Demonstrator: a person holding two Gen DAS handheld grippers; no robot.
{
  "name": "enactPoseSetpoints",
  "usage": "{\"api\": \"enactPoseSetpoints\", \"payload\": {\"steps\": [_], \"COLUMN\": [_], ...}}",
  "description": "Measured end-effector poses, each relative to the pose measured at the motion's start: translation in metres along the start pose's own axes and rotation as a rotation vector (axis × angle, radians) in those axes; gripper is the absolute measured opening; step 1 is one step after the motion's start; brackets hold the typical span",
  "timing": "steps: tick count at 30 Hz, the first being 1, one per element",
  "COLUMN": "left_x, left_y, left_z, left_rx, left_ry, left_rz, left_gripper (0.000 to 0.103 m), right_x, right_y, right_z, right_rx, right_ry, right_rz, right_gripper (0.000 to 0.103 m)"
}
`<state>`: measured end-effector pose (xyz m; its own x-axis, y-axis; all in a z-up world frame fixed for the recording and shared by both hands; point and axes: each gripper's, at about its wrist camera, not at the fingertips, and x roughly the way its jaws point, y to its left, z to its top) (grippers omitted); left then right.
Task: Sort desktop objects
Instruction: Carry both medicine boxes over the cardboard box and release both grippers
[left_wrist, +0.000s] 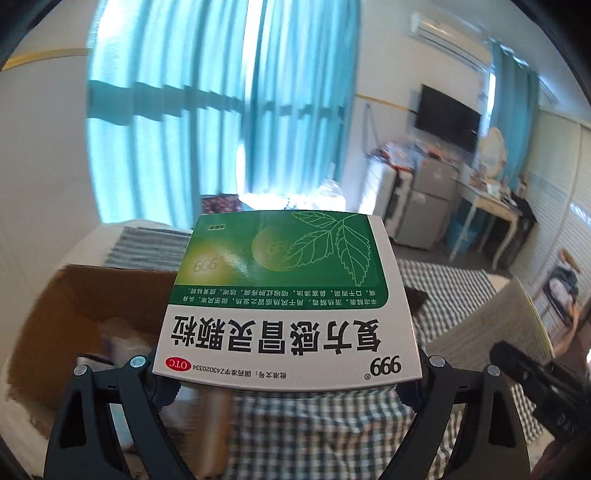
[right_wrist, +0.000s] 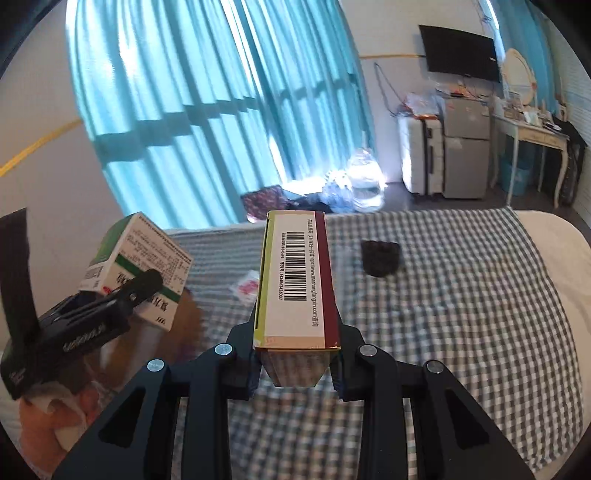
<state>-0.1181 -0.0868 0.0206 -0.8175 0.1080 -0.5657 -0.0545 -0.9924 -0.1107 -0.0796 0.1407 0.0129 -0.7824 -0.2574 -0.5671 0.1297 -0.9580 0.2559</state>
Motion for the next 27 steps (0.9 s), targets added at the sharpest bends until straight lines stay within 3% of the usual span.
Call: {"api": "enactPoseSetpoints", "payload": {"steps": [6, 8, 12, 17, 23, 24, 26, 27], "left_x": [-0.028, -0.029, -0.020, 0.000, 0.023, 0.025, 0.031, 0.032], "left_y": [0.083, 0.116, 0.161, 0.199, 0.213, 0.213, 0.211, 0.209], "left_z": [0.008, 0.005, -0.011, -0.034, -0.047, -0.046, -0.045, -0.045], "left_rx": [-0.054, -0.086, -0.146, -0.175, -0.190, -0.188, -0.172, -0.158], "left_ry": [-0.010, -0.002, 0.032, 0.097, 0.155, 0.167, 0.202, 0.217], "left_rz": [0.127, 0.178, 0.212, 0.238, 0.239, 0.238, 0.235, 0.238], "left_gripper": [0.092, 0.092, 0.092, 0.092, 0.094, 0.094, 0.095, 0.095], "right_x": [0.018, 0.036, 0.077, 0.121, 0.151, 0.154, 0.155, 0.153], "right_y": [0.089, 0.122, 0.170, 0.204, 0.214, 0.215, 0.216, 0.215], "right_z": [0.015, 0.016, 0.009, -0.008, -0.007, -0.005, 0.002, 0.006], "right_rx": [-0.060, -0.080, -0.103, -0.139, -0.131, -0.123, -0.101, -0.091], "right_ry": [0.006, 0.035, 0.105, 0.175, 0.193, 0.186, 0.164, 0.149], "right_rz": [0.166, 0.231, 0.322, 0.321, 0.313, 0.308, 0.315, 0.308], "right_gripper": [0.029, 0.029, 0.029, 0.029, 0.032, 0.034, 0.054, 0.074]}}
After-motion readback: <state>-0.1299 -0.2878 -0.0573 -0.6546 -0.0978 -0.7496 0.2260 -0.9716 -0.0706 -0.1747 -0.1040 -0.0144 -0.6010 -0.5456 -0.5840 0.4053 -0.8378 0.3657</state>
